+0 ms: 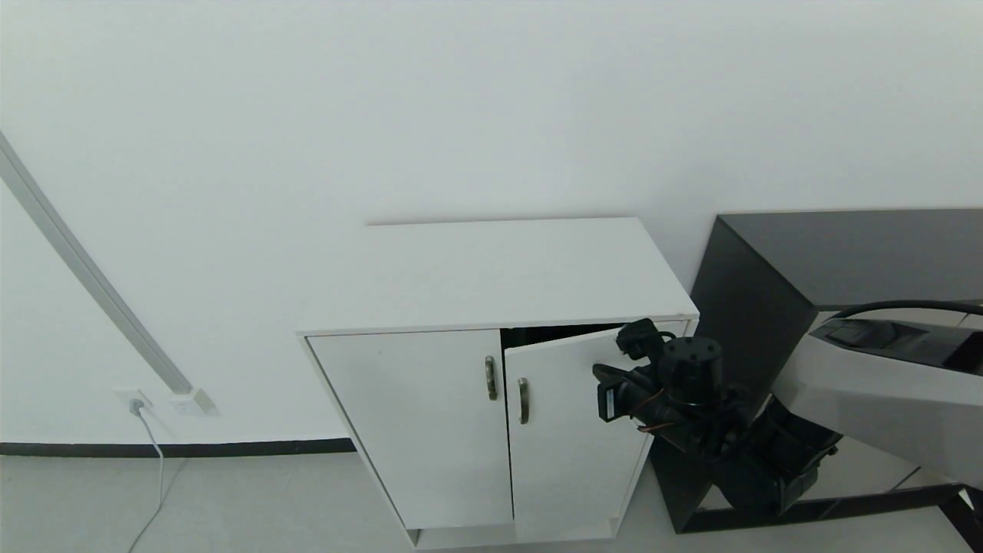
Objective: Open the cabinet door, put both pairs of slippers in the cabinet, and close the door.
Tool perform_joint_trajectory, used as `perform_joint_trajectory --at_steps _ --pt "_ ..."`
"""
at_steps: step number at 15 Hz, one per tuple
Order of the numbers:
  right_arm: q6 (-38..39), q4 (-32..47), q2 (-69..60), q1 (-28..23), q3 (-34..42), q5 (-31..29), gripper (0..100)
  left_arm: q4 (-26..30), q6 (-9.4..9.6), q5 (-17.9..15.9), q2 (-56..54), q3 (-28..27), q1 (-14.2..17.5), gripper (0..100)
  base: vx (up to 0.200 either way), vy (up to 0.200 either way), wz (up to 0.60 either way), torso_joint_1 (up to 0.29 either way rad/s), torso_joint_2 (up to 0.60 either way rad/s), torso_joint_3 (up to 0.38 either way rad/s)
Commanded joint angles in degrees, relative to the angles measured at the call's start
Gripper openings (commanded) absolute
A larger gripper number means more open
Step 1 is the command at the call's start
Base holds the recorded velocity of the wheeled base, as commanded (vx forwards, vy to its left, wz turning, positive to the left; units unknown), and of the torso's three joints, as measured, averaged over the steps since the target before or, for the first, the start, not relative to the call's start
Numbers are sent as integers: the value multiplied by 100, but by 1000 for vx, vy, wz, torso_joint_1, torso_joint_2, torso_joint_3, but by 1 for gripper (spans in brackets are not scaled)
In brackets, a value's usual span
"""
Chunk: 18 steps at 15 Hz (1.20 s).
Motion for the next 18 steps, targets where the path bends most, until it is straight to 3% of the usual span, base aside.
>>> perform_joint_trajectory --at_steps 1,18 --pt "0 -5 80 -28 -47 1 0 -1 -2 3 8 0 0 0 0 0 0 0 0 0" --pt "0 180 308 -142 -478 1 0 -1 -2 3 -1 0 0 0 0 0 0 0 0 0"
